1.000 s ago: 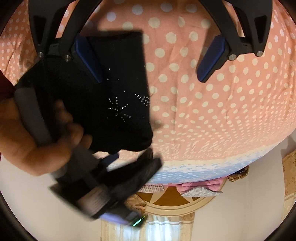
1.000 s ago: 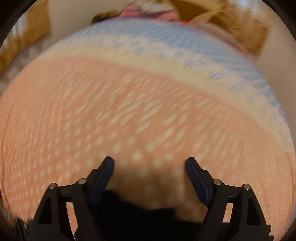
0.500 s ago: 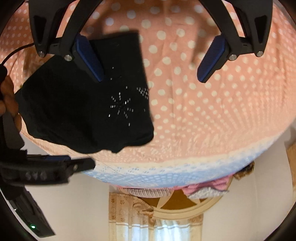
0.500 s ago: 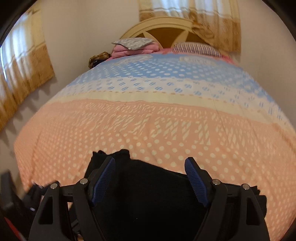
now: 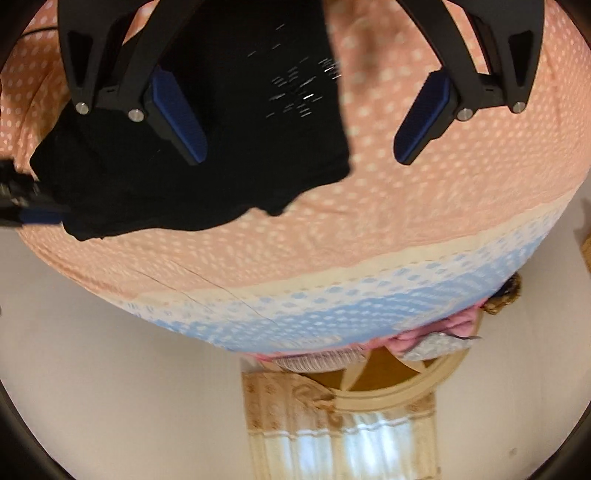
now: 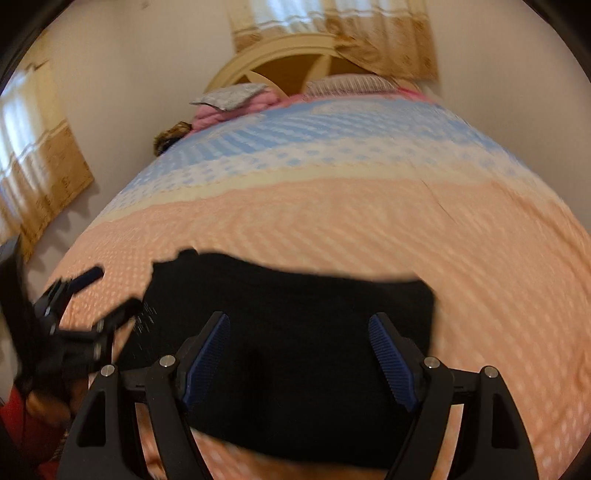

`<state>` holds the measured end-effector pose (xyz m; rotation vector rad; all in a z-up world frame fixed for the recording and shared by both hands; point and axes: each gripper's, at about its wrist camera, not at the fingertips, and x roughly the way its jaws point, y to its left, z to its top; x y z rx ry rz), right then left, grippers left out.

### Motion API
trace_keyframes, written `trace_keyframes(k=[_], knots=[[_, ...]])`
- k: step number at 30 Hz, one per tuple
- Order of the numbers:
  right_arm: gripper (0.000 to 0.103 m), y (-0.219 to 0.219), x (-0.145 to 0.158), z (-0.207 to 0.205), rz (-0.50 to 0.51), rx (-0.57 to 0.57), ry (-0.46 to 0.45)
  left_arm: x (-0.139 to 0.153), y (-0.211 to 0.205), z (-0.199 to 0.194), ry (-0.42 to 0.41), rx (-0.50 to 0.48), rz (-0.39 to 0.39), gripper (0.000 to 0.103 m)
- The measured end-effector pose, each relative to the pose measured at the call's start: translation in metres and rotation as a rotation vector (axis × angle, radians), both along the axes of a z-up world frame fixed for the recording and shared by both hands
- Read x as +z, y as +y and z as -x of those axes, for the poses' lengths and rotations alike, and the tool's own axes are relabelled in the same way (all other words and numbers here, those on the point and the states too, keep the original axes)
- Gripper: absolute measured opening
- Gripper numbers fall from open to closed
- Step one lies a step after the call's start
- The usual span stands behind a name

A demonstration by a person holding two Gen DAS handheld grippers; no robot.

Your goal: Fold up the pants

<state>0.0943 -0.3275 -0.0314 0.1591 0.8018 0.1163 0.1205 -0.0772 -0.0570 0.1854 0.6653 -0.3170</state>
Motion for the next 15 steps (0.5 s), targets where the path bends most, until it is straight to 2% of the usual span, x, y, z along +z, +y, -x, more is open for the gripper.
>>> trace_keyframes(k=[3, 6, 10, 15], knots=[[0.079, -0.017, -0.02, 0.015, 0.025, -0.042, 0.045, -0.012, -0.014, -0.009, 0.069, -0.012, -0.003, 0.103], [0.079, -0.03, -0.055, 0.014, -0.021, -0.093, 0.125, -0.022, -0.021, -0.013, 0.121, -0.006, 0.008, 0.103], [0.081, -0.037, -0.059, 0.017, -0.054, -0.113, 0.075, -0.02, -0.02, -0.007, 0.14, 0.003, 0.003, 0.103], [0.081, -0.073, -0.041, 0.042, -0.23, -0.191, -0.069, -0.001, -0.007, 0.002, 0.102, 0.017, 0.013, 0.103]])
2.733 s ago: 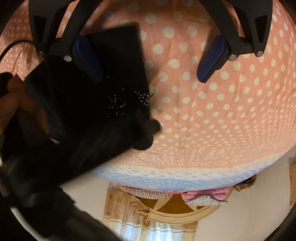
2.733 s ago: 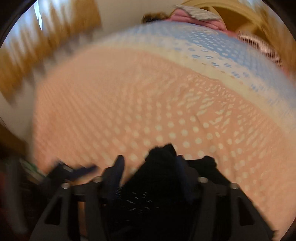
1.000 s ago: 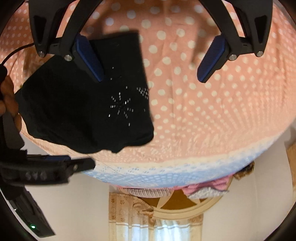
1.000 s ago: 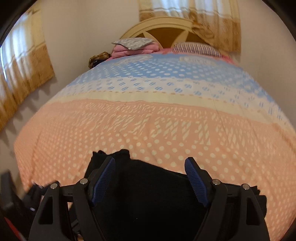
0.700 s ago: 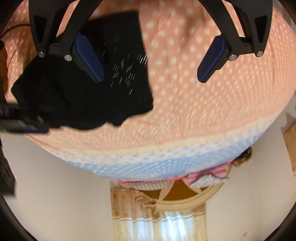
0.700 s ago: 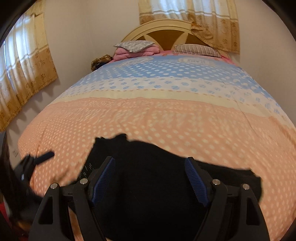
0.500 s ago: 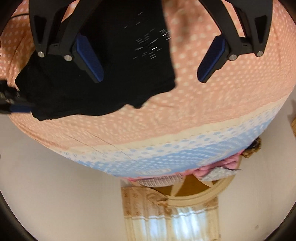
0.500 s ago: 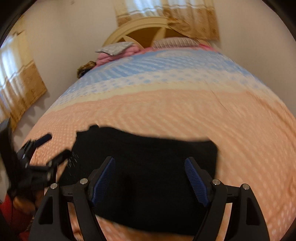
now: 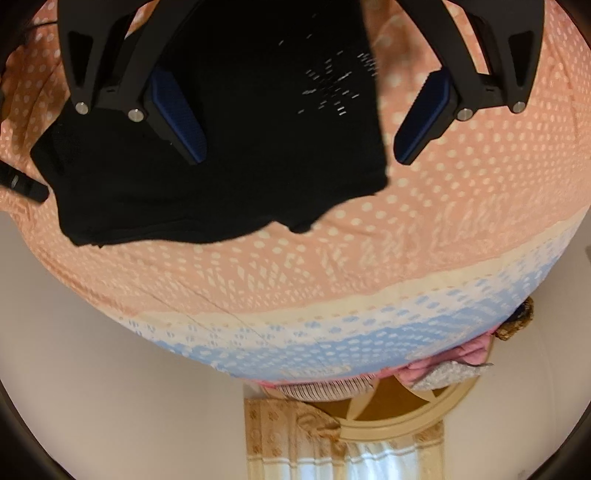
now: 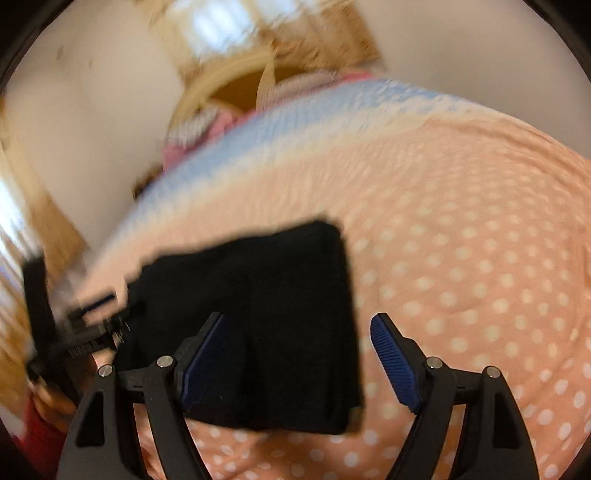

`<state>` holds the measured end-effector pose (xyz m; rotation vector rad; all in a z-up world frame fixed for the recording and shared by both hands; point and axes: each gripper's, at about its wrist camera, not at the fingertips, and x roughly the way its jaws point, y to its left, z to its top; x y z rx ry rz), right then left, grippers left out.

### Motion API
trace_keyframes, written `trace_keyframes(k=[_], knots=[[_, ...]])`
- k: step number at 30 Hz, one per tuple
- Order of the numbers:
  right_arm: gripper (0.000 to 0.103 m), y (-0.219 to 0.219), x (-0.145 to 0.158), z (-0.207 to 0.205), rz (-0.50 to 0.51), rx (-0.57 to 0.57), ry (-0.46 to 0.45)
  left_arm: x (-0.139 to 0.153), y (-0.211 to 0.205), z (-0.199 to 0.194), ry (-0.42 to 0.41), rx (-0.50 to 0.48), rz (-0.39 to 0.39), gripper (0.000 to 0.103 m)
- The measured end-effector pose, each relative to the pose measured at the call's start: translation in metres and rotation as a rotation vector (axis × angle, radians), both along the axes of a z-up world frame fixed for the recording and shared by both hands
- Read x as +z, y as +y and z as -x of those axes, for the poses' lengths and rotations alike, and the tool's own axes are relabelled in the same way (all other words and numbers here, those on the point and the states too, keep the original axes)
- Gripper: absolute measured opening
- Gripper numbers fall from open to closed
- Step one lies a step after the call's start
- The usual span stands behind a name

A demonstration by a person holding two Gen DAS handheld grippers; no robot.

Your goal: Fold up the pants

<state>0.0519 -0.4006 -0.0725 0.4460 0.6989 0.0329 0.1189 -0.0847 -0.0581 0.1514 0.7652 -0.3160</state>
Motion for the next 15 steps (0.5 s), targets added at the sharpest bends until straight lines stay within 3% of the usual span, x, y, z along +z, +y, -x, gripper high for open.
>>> trace_keyframes(k=[3, 7, 10, 12, 15], knots=[[0.081, -0.028, 0.003, 0.017, -0.096, -0.067, -0.07, 0.003, 0.01, 0.008, -0.001, -0.006, 0.041, 0.103], [0.081, -0.055, -0.012, 0.027, -0.254, -0.122, -0.069, 0.0, 0.017, 0.016, 0.007, 0.002, 0.102, 0.103], [0.081, -0.067, -0.024, 0.027, -0.368, -0.134, -0.049, -0.005, 0.019, 0.015, 0.063, 0.015, 0.163, 0.103], [0.081, -0.068, -0.027, 0.027, -0.396, -0.127, -0.043, -0.006, 0.015, 0.014, 0.095, 0.011, 0.195, 0.103], [0.081, -0.067, -0.023, 0.024, -0.393, -0.096, -0.05, -0.002, 0.008, 0.017, 0.081, -0.011, 0.204, 0.103]])
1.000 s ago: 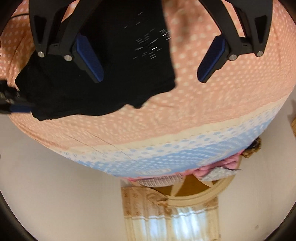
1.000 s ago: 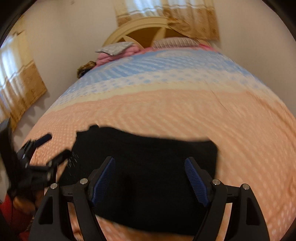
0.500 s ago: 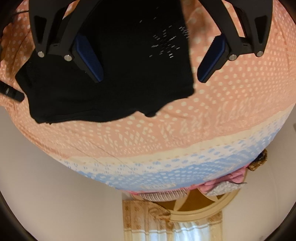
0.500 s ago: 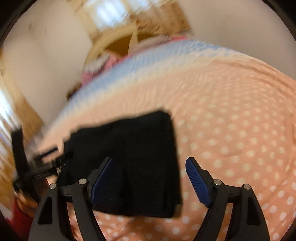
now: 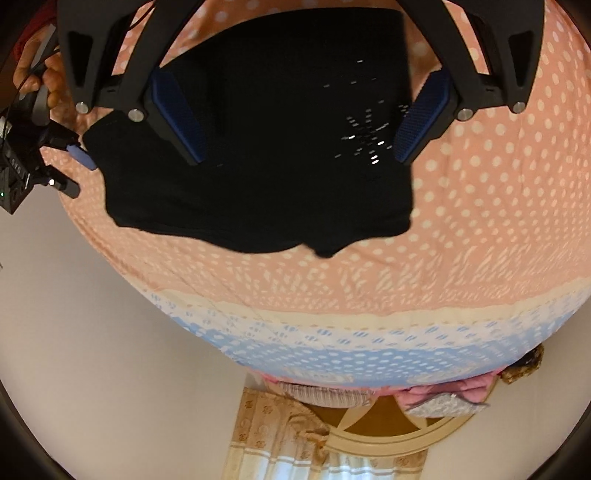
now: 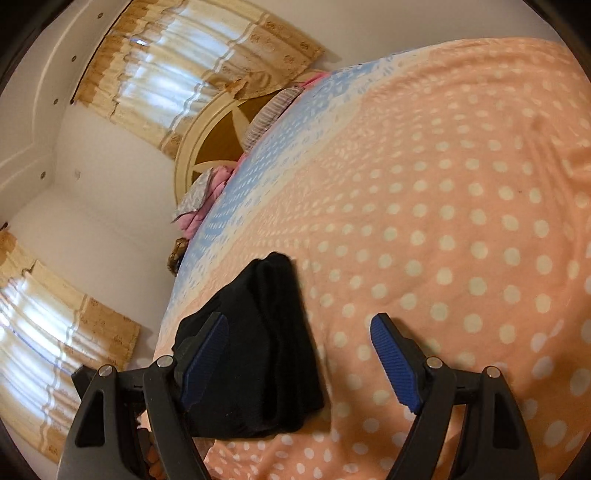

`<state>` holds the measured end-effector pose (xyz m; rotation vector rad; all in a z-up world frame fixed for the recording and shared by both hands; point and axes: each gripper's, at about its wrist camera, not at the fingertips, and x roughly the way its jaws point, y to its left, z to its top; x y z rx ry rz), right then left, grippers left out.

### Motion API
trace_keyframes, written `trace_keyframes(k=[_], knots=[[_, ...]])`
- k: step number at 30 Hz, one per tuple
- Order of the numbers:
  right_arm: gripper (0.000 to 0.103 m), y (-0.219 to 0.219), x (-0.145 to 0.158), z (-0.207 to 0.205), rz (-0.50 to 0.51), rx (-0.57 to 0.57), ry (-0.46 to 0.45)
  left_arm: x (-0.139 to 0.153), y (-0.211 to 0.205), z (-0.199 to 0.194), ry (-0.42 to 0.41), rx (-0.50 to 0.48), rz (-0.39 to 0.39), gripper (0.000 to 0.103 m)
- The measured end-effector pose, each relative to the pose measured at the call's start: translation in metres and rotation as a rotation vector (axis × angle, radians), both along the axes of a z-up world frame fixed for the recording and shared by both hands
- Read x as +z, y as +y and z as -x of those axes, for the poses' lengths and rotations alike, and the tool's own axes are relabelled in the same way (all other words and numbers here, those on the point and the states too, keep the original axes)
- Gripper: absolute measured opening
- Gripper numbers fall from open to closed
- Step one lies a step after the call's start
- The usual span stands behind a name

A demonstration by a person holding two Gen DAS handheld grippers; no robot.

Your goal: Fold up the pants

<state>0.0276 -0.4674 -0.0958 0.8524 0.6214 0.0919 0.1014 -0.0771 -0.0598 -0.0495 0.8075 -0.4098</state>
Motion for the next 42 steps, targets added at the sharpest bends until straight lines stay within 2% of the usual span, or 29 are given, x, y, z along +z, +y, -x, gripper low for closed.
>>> trace_keyframes(k=[4, 9, 13, 15, 16, 17, 19, 23, 25, 28, 29, 32, 36, 38, 39, 41, 42], knots=[[0.081, 0.016, 0.009, -0.006, 0.08, 0.035, -0.014, 0.006, -0.015, 0.005, -0.064, -0.025, -0.045, 0.103], [0.081, 0.039, 0.013, -0.012, 0.207, 0.072, 0.02, 0.001, -0.035, 0.006, -0.055, -0.069, -0.077, 0.103], [0.08, 0.05, 0.018, -0.011, 0.297, 0.069, 0.011, -0.006, -0.044, 0.005, -0.063, -0.067, -0.16, 0.103], [0.065, 0.052, 0.019, -0.011, 0.311, 0.064, 0.015, -0.008, -0.042, 0.005, -0.078, -0.047, -0.191, 0.103], [0.051, 0.053, 0.021, -0.013, 0.319, 0.068, 0.016, -0.008, -0.04, 0.005, -0.079, -0.039, -0.192, 0.103], [0.043, 0.054, 0.022, -0.018, 0.335, 0.078, 0.023, -0.008, -0.038, 0.003, -0.078, -0.031, -0.188, 0.103], [0.043, 0.057, 0.027, -0.03, 0.369, 0.093, 0.04, -0.007, -0.034, 0.001, -0.08, -0.017, -0.181, 0.103], [0.043, 0.056, 0.029, -0.065, 0.351, 0.153, 0.049, -0.007, -0.031, -0.001, -0.092, 0.021, -0.199, 0.103], [0.03, 0.064, 0.022, -0.083, 0.368, 0.193, 0.081, -0.01, -0.028, -0.003, -0.086, 0.035, -0.216, 0.103], [0.025, 0.083, 0.031, -0.088, 0.504, 0.193, 0.043, -0.016, -0.024, -0.008, -0.076, 0.072, -0.211, 0.103], [0.025, 0.084, 0.032, -0.088, 0.525, 0.189, 0.039, -0.018, -0.023, -0.01, -0.059, 0.078, -0.2, 0.103], [0.025, 0.076, 0.02, -0.094, 0.481, 0.181, 0.045, -0.024, -0.021, -0.012, -0.036, 0.087, -0.188, 0.103], [0.028, 0.07, 0.022, -0.09, 0.419, 0.189, 0.022, -0.014, -0.02, -0.009, -0.058, 0.065, -0.19, 0.103], [0.031, 0.063, 0.03, -0.079, 0.367, 0.185, 0.001, -0.003, -0.012, -0.006, -0.102, 0.071, -0.176, 0.103], [0.036, 0.059, 0.033, -0.073, 0.333, 0.176, -0.003, 0.002, -0.007, -0.005, -0.126, 0.079, -0.164, 0.103], [0.068, 0.051, 0.034, -0.056, 0.271, 0.149, -0.01, 0.005, 0.003, -0.007, -0.14, 0.085, -0.137, 0.103], [0.071, 0.053, 0.032, -0.051, 0.271, 0.137, -0.006, 0.003, 0.007, -0.009, -0.13, 0.09, -0.128, 0.103]])
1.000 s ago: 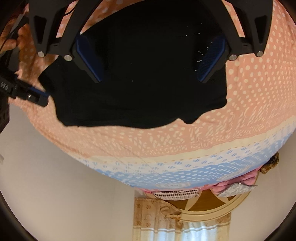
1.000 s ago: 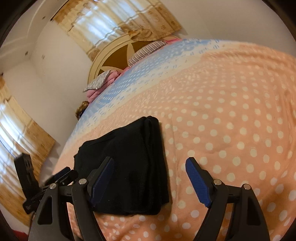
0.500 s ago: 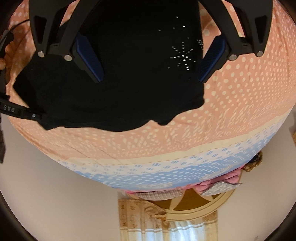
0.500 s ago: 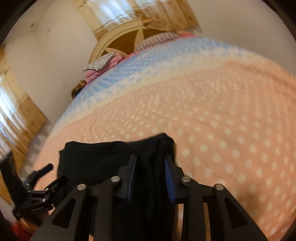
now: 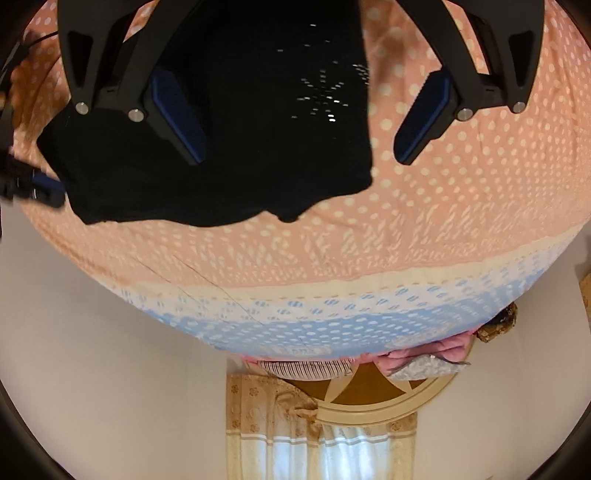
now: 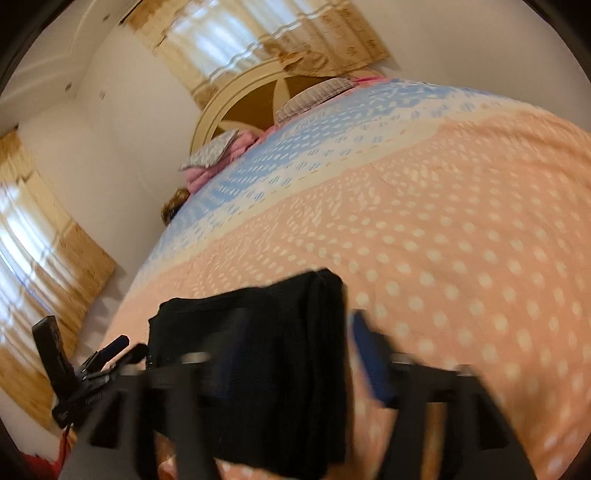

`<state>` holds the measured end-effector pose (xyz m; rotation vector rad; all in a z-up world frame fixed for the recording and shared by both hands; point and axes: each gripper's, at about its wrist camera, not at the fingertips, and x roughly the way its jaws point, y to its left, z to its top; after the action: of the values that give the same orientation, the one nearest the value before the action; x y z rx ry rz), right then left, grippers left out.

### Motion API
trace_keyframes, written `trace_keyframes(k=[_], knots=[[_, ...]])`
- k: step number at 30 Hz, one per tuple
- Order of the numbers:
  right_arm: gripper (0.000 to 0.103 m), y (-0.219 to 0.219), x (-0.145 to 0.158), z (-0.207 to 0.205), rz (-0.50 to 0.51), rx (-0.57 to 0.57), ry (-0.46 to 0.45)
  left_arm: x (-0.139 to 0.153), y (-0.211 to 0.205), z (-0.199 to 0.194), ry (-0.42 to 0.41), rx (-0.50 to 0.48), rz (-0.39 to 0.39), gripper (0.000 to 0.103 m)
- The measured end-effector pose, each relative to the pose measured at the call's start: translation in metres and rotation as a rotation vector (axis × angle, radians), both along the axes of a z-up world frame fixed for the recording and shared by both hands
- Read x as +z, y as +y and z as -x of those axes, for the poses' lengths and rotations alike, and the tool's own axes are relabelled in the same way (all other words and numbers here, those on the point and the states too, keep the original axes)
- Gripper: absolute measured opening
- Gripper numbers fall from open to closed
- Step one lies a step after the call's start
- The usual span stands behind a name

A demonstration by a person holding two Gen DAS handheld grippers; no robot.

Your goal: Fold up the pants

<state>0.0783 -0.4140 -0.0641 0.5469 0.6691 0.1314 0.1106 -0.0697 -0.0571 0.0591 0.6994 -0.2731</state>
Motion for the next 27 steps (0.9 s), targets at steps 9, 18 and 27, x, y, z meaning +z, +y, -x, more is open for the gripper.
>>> trace_keyframes(k=[9, 18, 27], knots=[[0.072, 0.039, -0.02, 0.002, 0.09, 0.014, 0.146, -0.033, 0.026, -0.01, 0.154, 0.036, 0.095, 0.103], [0.046, 0.071, -0.02, 0.012, 0.254, 0.041, 0.127, -0.042, 0.037, -0.009, 0.212, 0.026, 0.19, 0.103], [0.046, 0.07, -0.022, 0.009, 0.239, 0.035, 0.13, -0.046, 0.025, 0.006, 0.245, -0.011, 0.161, 0.103]])
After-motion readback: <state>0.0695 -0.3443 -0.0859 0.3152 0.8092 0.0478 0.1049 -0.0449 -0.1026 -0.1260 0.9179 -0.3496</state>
